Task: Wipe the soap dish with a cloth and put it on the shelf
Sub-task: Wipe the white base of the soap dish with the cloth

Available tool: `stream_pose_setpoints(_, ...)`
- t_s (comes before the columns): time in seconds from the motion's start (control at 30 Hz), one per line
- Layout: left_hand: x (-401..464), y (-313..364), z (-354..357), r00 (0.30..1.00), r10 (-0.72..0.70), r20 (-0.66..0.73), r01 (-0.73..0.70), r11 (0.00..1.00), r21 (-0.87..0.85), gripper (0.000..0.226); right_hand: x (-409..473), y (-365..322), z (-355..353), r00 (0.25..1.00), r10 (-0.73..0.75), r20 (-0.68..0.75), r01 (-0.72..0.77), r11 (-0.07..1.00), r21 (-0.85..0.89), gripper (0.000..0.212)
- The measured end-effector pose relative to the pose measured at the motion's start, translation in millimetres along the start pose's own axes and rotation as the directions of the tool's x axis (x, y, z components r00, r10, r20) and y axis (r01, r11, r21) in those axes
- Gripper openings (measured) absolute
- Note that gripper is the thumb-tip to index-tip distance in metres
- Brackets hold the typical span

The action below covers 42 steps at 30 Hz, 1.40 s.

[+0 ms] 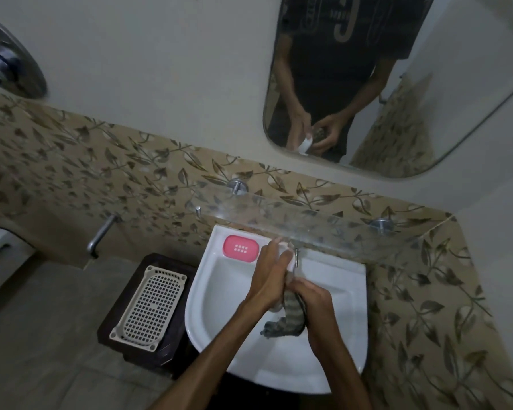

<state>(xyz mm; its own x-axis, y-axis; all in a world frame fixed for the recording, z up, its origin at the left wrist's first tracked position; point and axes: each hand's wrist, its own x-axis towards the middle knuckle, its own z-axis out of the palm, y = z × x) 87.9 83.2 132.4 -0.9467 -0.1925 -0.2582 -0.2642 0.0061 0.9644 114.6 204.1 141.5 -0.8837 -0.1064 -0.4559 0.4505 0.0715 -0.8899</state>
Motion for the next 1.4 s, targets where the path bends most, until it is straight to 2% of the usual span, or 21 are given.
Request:
stream_pose_setpoints(0.07, -4, -4, 1, 0.999, -0.034, 0.018, 0.035, 0.999, -0.029, 0.031, -1, 5, -1, 0.997, 0.08, -0.019, -0.078, 0.994, 0.074, 0.032)
stream_pose_setpoints(0.17, -5, -9, -2, 0.998, -0.059, -0.005, 0.059, 0.998, -0.005, 0.04, -3, 8, -4, 0.99, 0.137, -0.024, -0.132, 0.979, 0.158, 0.031)
stream_pose_setpoints(0.27, -5, -10, -4, 0.999, -0.04, -0.022, 0.04, 0.999, 0.014, 0.036, -4, 10, -3, 0.996, 0.054, -0.066, -0.057, 0.997, -0.047, 0.023)
stream_pose_setpoints(0.33, -4, -10, -6, 0.999, -0.032, -0.011, 0.032, 0.999, 0.022, 0.04, -3, 10, 0, 0.996, 0.052, -0.079, -0.06, 0.992, -0.109, 0.025)
stream_pose_setpoints(0.4, -1, -10, -10, 0.999, -0.045, 0.011, 0.045, 0.997, -0.06, 0.045, -2, 9, 1, 0.989, 0.094, -0.114, -0.102, 0.993, -0.066, 0.028)
stream_pose_setpoints(0.5, 6, -9, -24, 0.993, -0.112, 0.039, 0.119, 0.95, -0.289, 0.063, 0, 6, -3, 0.963, 0.212, -0.167, -0.193, 0.974, 0.122, 0.034)
stream_pose_setpoints(0.57, 8, -10, -37, 0.982, -0.136, 0.135, 0.182, 0.882, -0.435, 0.072, -2, 2, -8, 0.958, 0.265, -0.11, -0.237, 0.947, 0.216, 0.031)
stream_pose_setpoints(0.67, 3, -18, -49, 0.909, -0.057, 0.412, 0.324, 0.719, -0.615, 0.098, -4, -3, -13, 0.957, 0.288, 0.047, -0.286, 0.895, 0.342, 0.025)
stream_pose_setpoints(0.7, 0, -20, -50, 0.879, -0.013, 0.477, 0.357, 0.681, -0.639, 0.105, -5, -4, -12, 0.958, 0.274, 0.082, -0.285, 0.886, 0.365, 0.023)
stream_pose_setpoints(0.77, -6, -22, -49, 0.829, 0.066, 0.556, 0.378, 0.666, -0.643, 0.105, -5, -7, -11, 0.963, 0.24, 0.127, -0.271, 0.877, 0.397, 0.023)
stream_pose_setpoints(0.87, -8, -20, -44, 0.803, 0.138, 0.58, 0.328, 0.71, -0.623, 0.085, -7, -10, -8, 0.966, 0.169, 0.197, -0.245, 0.843, 0.478, 0.033)
stream_pose_setpoints(0.93, -8, -14, -42, 0.81, 0.126, 0.573, 0.319, 0.725, -0.61, 0.08, -7, -11, -8, 0.964, 0.147, 0.221, -0.241, 0.835, 0.494, 0.035)
stream_pose_setpoints(1.13, -4, -10, -33, 0.848, 0.072, 0.525, 0.358, 0.652, -0.668, 0.103, -9, -7, -7, 0.962, 0.122, 0.243, -0.232, 0.835, 0.499, 0.04)
stream_pose_setpoints(1.2, -3, -12, -32, 0.879, 0.06, 0.474, 0.345, 0.606, -0.717, 0.104, -10, 1, -8, 0.979, 0.107, 0.176, -0.177, 0.872, 0.455, 0.047)
stream_pose_setpoints(1.23, -3, -14, -33, 0.893, 0.055, 0.446, 0.334, 0.583, -0.741, 0.104, -9, 8, -10, 0.992, 0.104, 0.077, -0.126, 0.906, 0.404, 0.046)
stream_pose_setpoints(1.27, -3, -16, -35, 0.907, 0.047, 0.419, 0.323, 0.562, -0.762, 0.104, -8, 16, -13, 0.992, 0.103, -0.072, -0.072, 0.938, 0.339, 0.037)
stream_pose_setpoints(1.33, -3, -22, -42, 0.927, 0.012, 0.376, 0.313, 0.528, -0.79, 0.106, -4, 33, -25, 0.932, 0.093, -0.35, -0.02, 0.978, 0.207, 0.007)
stream_pose_setpoints(1.4, -4, -29, -49, 0.936, -0.011, 0.352, 0.305, 0.524, -0.796, 0.105, 4, 43, -40, 0.874, 0.121, -0.471, -0.029, 0.98, 0.197, 0.01)
